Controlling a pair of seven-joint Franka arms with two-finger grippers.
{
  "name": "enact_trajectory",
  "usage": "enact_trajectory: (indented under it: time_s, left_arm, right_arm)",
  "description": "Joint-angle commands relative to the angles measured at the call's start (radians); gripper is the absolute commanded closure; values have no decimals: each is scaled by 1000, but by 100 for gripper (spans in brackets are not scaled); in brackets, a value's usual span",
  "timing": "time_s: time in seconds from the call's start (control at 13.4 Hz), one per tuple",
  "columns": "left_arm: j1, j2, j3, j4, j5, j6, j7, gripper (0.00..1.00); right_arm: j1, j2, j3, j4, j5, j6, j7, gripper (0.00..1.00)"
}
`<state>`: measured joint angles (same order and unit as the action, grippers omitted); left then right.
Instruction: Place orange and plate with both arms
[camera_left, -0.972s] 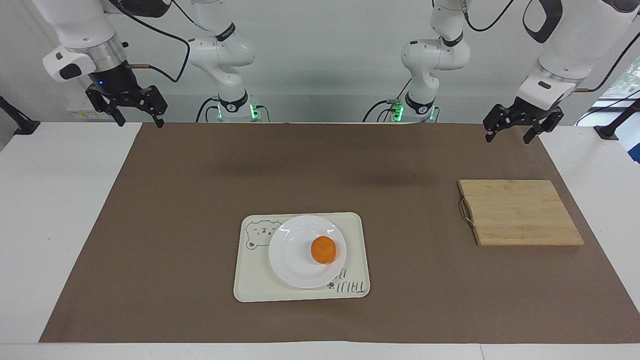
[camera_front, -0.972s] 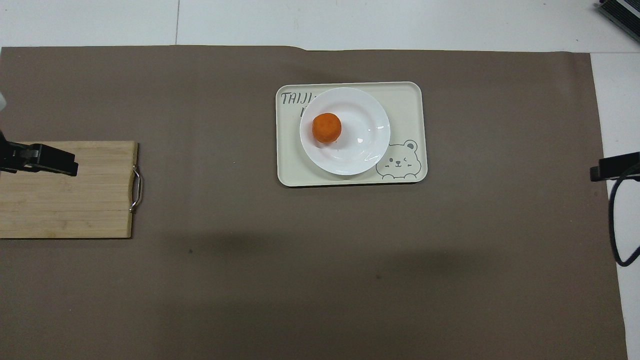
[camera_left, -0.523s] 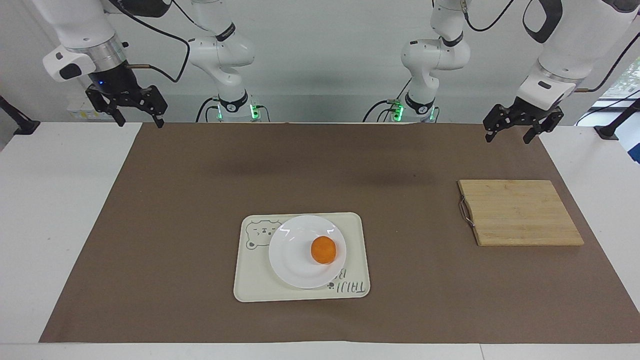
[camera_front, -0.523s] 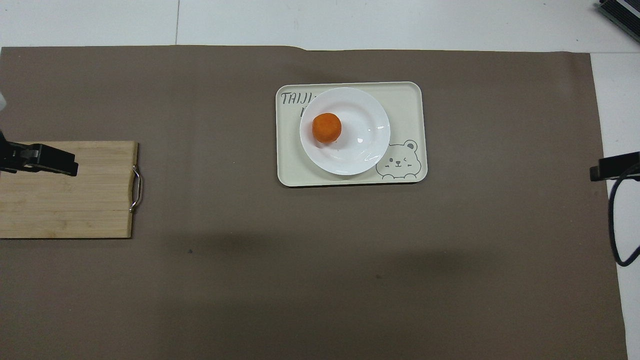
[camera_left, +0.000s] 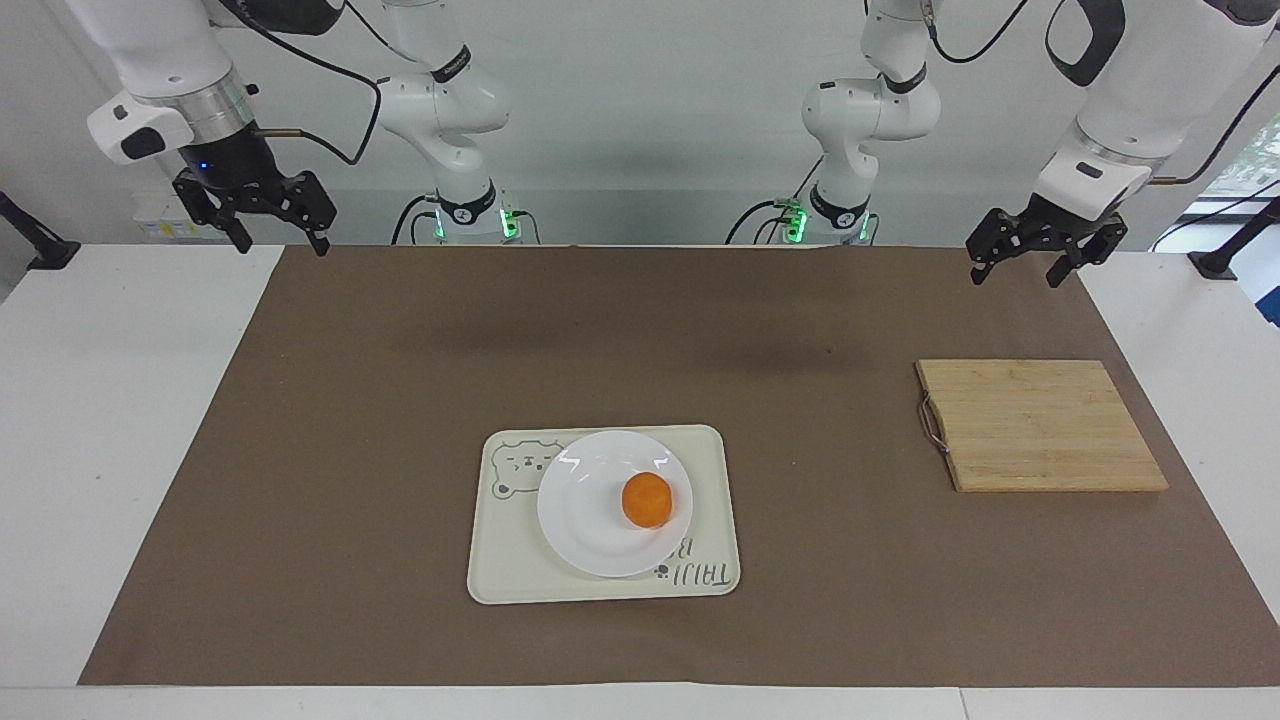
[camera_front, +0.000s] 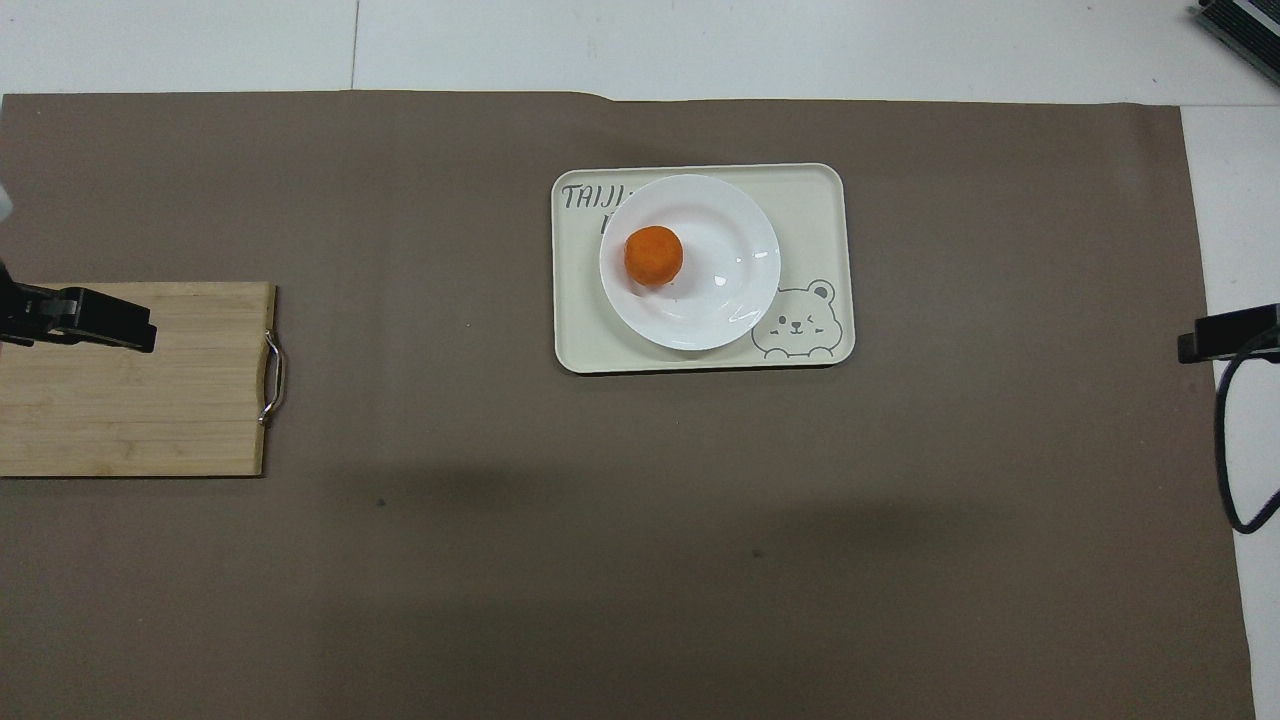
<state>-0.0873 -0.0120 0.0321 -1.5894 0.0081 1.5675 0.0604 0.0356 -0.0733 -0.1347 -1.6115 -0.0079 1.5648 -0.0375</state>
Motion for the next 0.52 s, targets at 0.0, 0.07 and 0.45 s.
enact_trajectory:
  time_s: [0.0, 0.07, 0.45]
  left_arm:
    - [8, 1, -6, 6, 13, -15, 9, 0]
    - [8, 1, -6, 6, 13, -15, 9, 0]
    - [8, 1, -6, 6, 13, -15, 9, 0]
  right_arm:
    - [-5, 12, 33, 37, -30, -31, 1, 0]
    - [-5, 10, 35, 38, -26, -31, 2, 0]
    - [-3, 6, 43, 33, -30, -32, 2, 0]
